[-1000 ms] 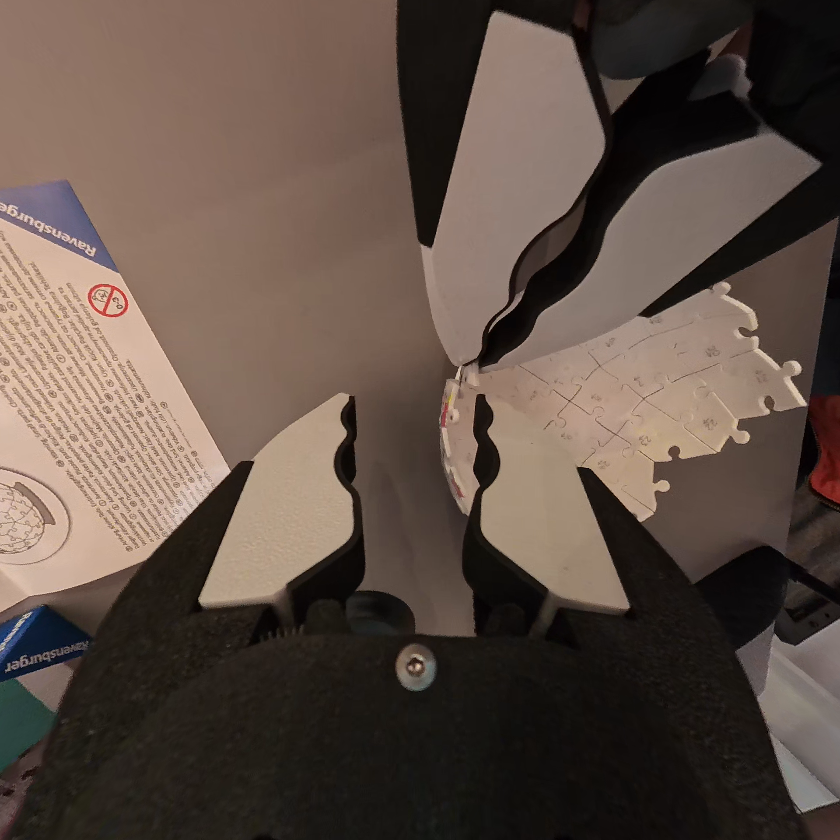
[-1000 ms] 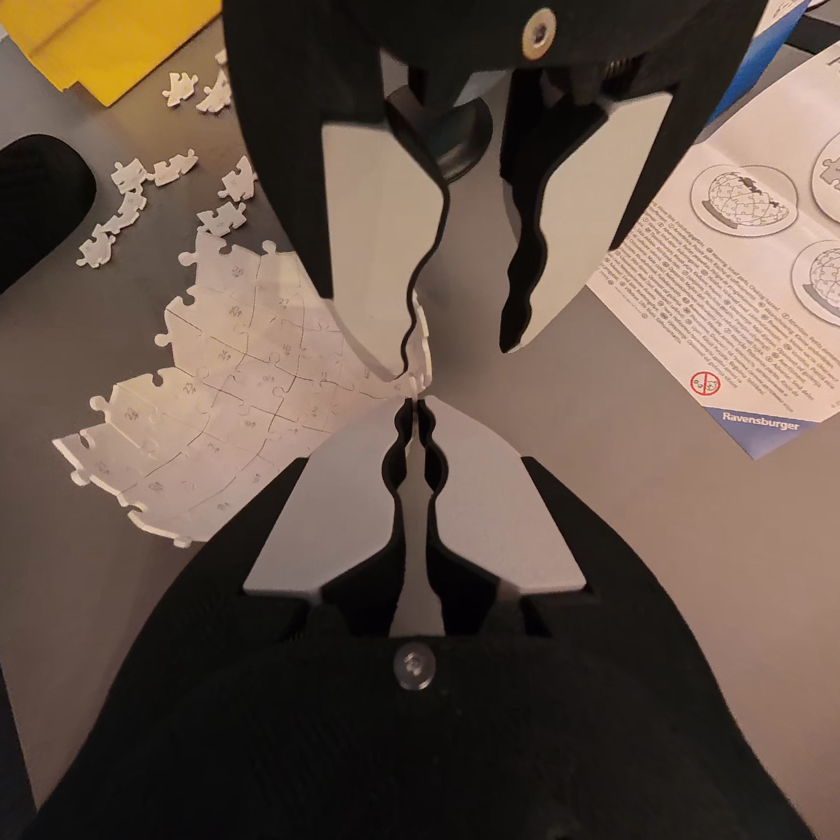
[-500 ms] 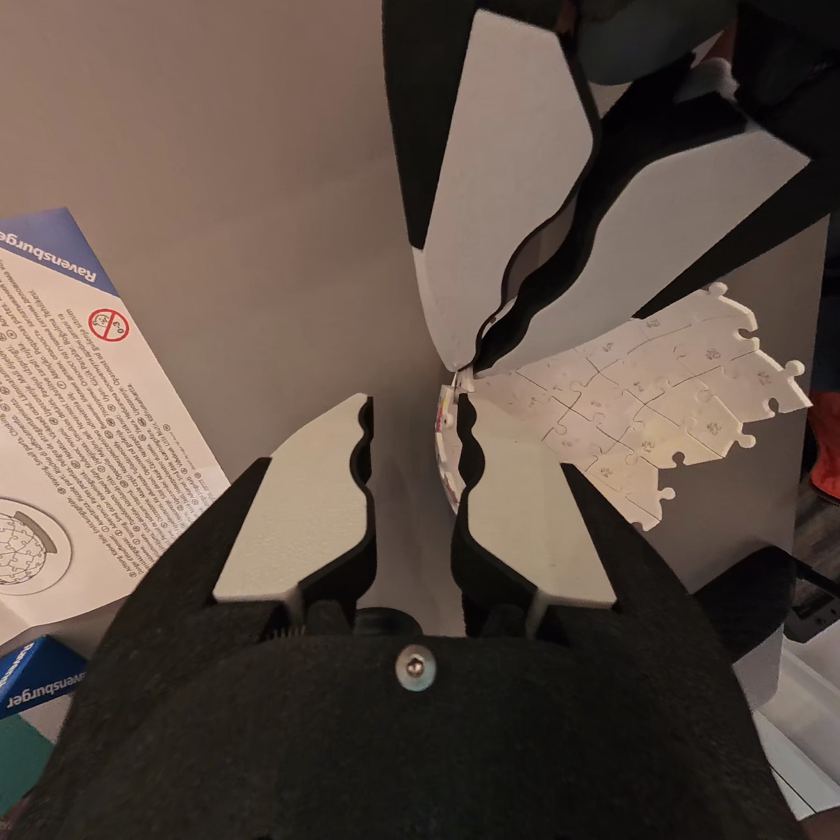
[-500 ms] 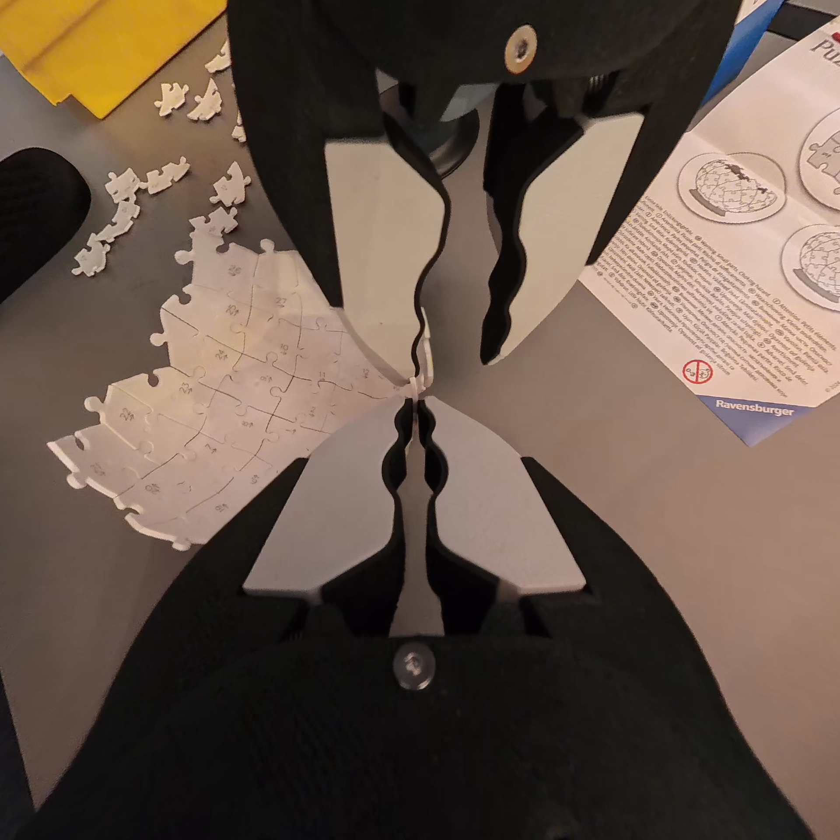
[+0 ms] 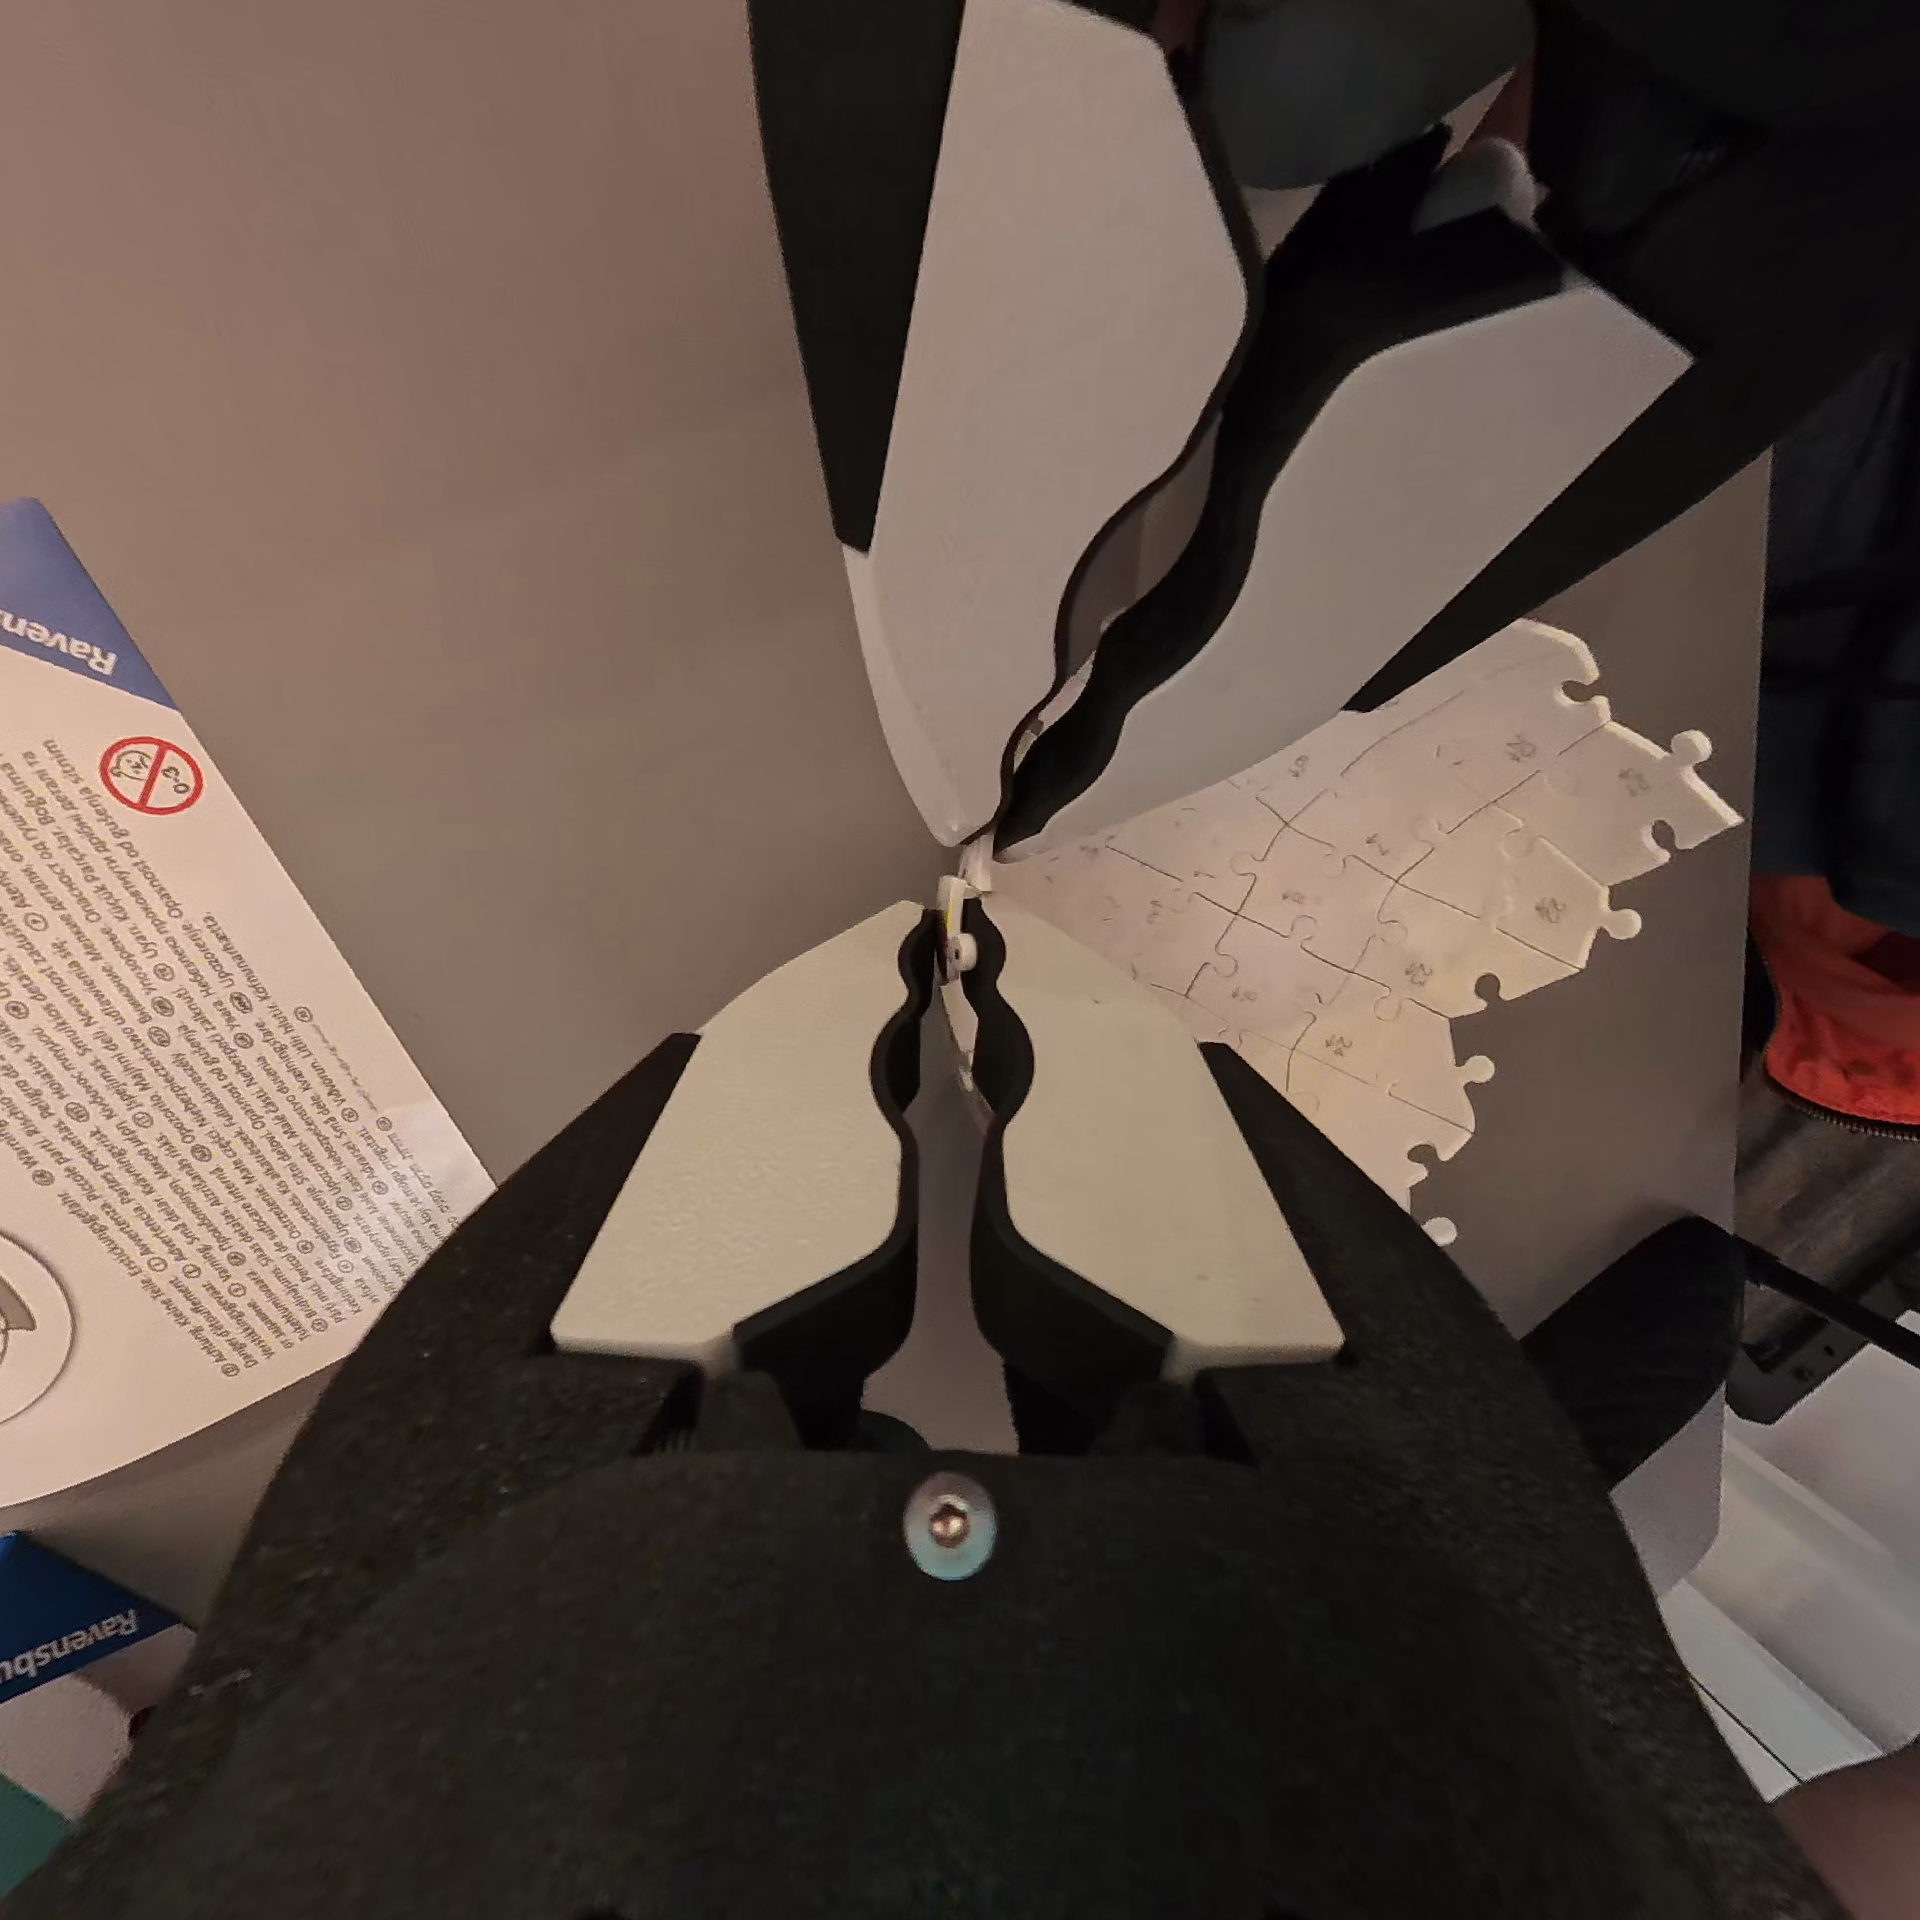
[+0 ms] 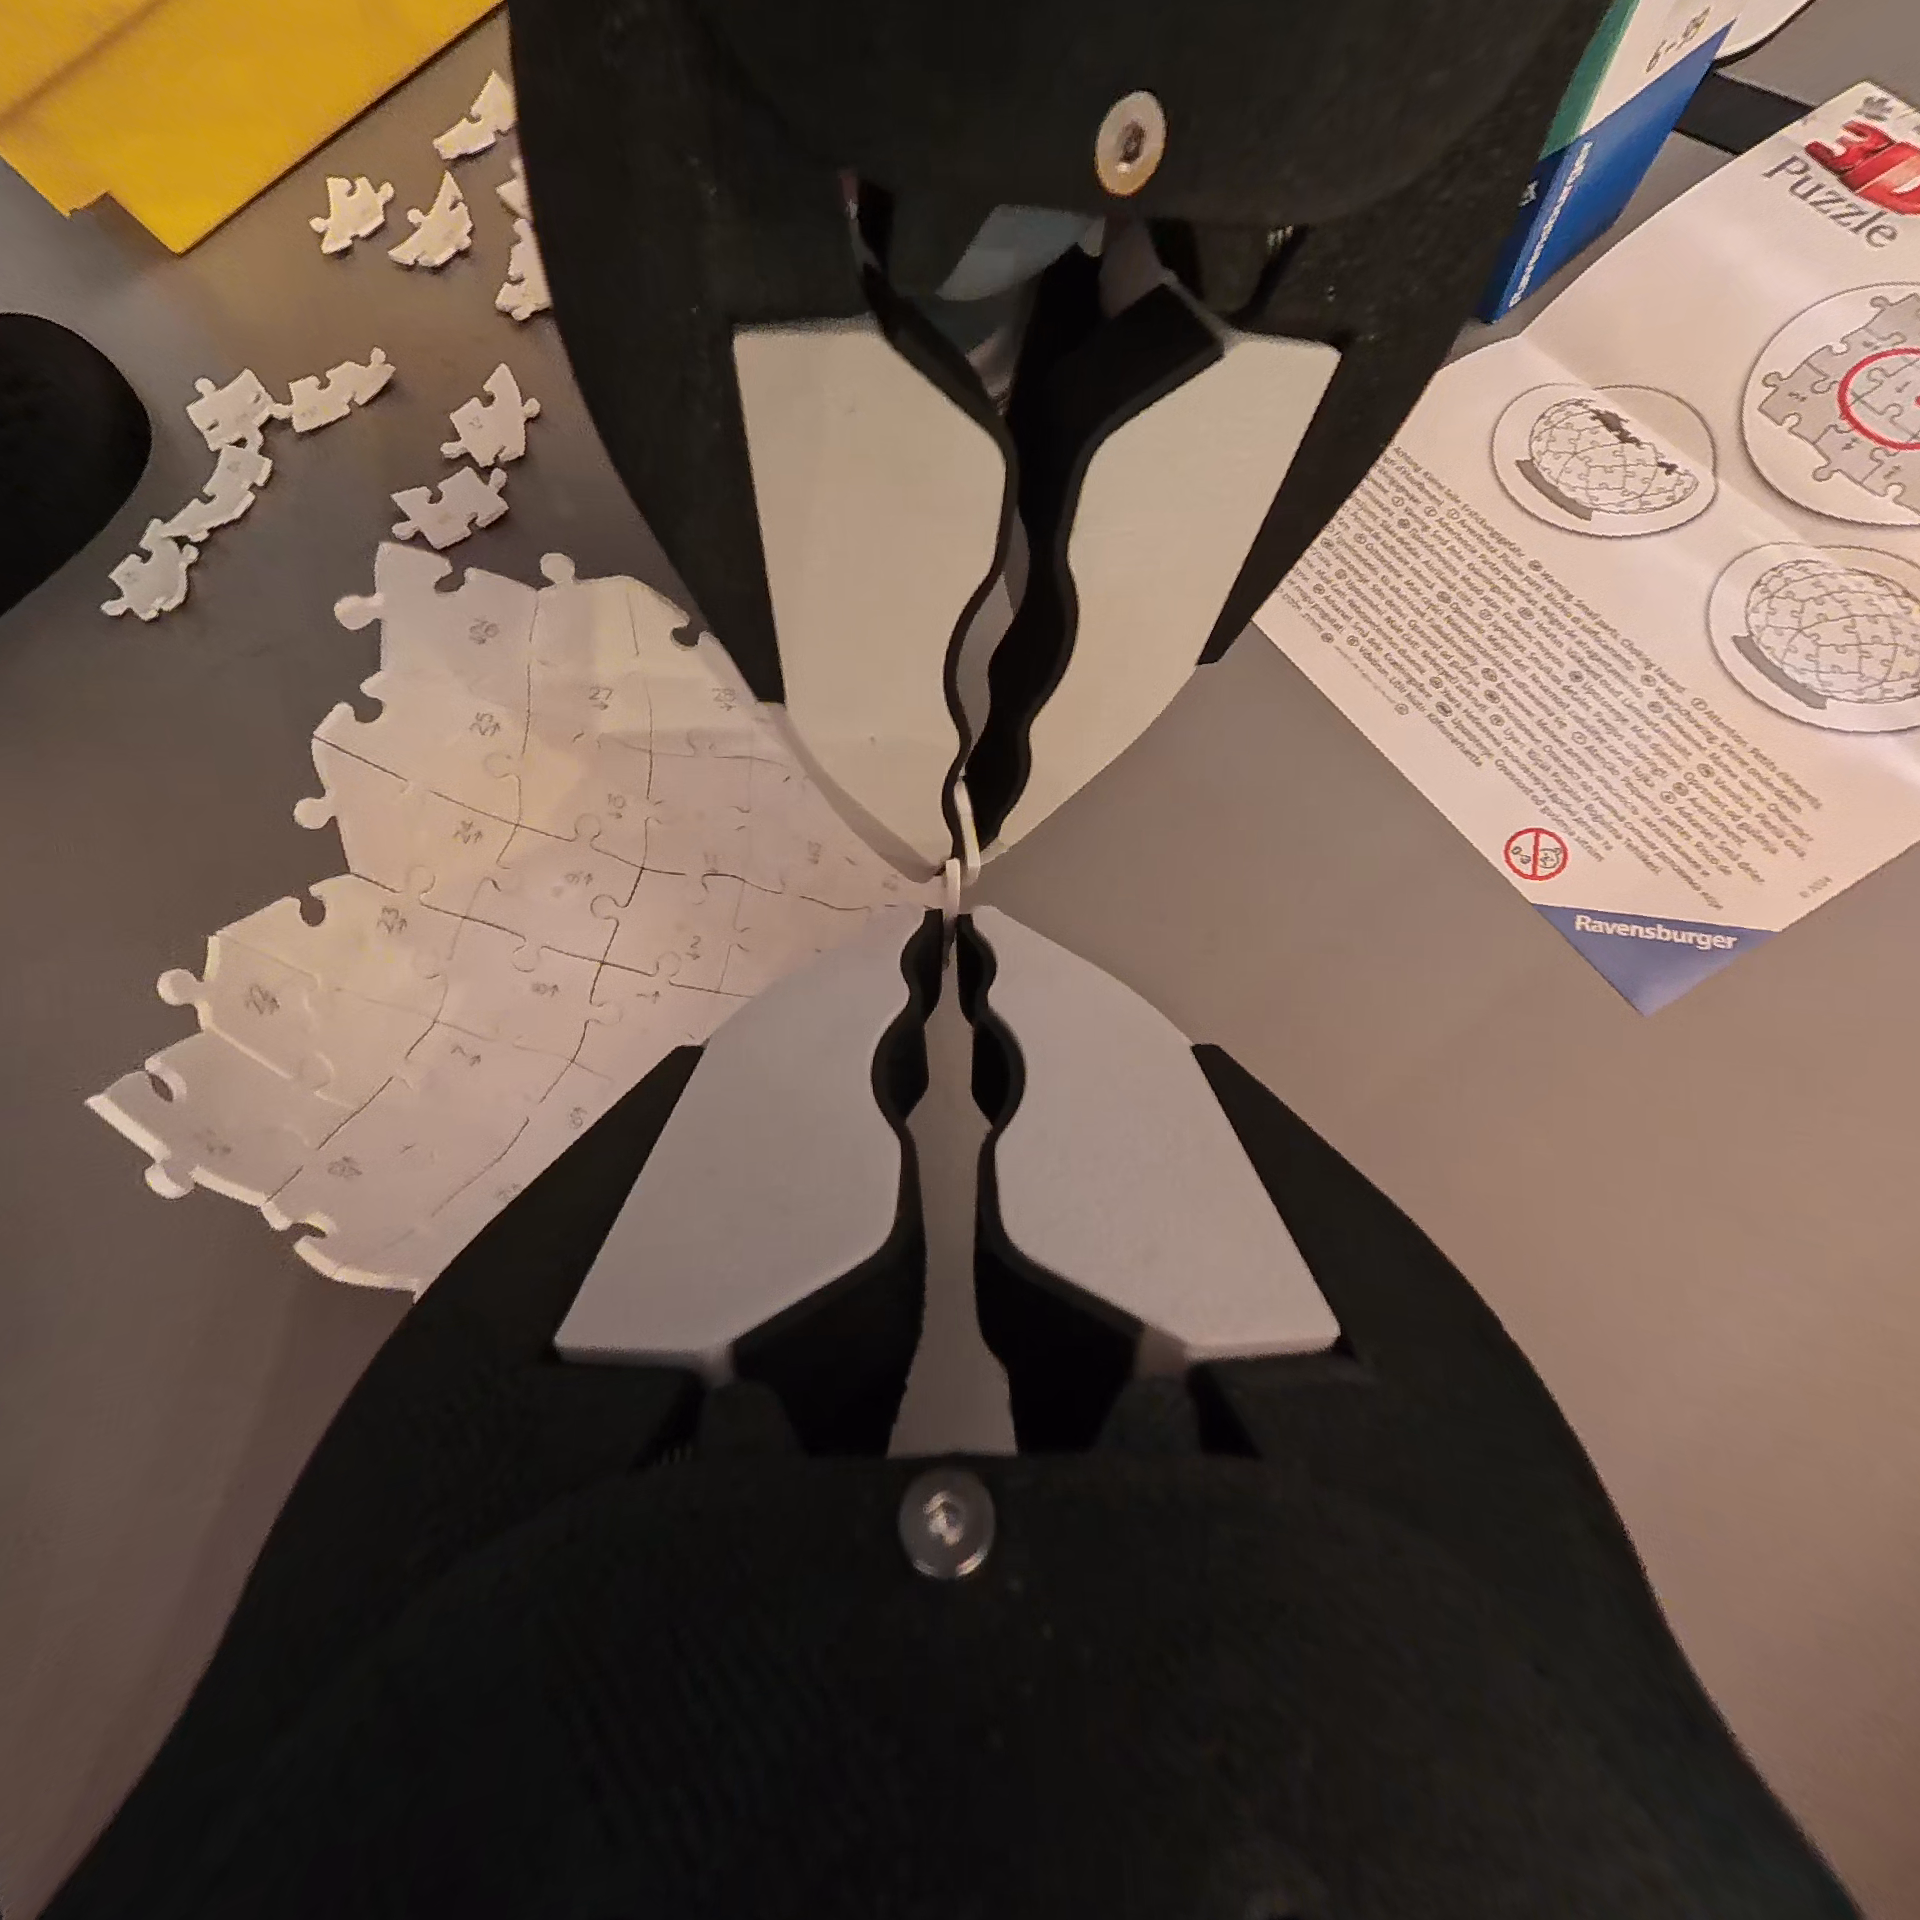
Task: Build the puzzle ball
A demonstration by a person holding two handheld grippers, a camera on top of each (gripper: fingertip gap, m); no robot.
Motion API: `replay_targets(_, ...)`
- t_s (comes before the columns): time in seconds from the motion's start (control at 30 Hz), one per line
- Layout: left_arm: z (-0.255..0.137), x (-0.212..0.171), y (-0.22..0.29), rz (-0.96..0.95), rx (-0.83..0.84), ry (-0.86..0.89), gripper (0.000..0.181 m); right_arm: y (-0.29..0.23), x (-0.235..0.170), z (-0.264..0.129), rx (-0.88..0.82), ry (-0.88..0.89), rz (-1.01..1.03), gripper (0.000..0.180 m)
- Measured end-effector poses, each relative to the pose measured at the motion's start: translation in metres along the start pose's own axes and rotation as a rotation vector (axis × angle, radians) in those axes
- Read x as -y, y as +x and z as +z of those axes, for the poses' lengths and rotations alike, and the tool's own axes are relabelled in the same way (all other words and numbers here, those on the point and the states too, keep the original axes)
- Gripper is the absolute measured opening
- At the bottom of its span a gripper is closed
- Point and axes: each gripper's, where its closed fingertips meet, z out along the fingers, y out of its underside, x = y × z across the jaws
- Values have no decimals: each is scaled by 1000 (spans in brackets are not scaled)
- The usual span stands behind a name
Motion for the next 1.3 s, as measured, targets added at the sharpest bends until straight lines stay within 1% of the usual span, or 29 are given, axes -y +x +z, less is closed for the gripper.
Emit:
replay_targets(0.23, 1, 0, -1, 6, 17, -8, 4, 3, -1, 0, -24, -6, -22, 4)
replay_targets(0.37, 1, -1, 0, 9, 18, -10, 4, 6, -1, 0, -40, -1, -20, 11)
replay_targets(0.6, 1, -1, 3, 15, 4, -6, 4, 0, 2, -2, 59, 41, 55, 11)
replay_targets(0.77, 1, -1, 4, 21, 3, -2, 4, -1, 7, -6, 83, 92, 31, 15)
replay_targets(0.87, 1, -1, 5, 27, 8, 0, 4, -2, 5, -2, 112, 74, 29, 19)
replay_targets(1.0, 2, -1, 6, 26, 8, 0, 4, -3, 7, 0, 123, 76, -10, 17)
replay_targets(1.17, 1, -3, 6, 16, 6, 4, 4, -3, 7, -2, 155, 49, -5, 12)
replay_targets(1.3, 1, -5, 7, 17, 3, -2, 4, -5, 10, -4, 207, 82, 19, 12)
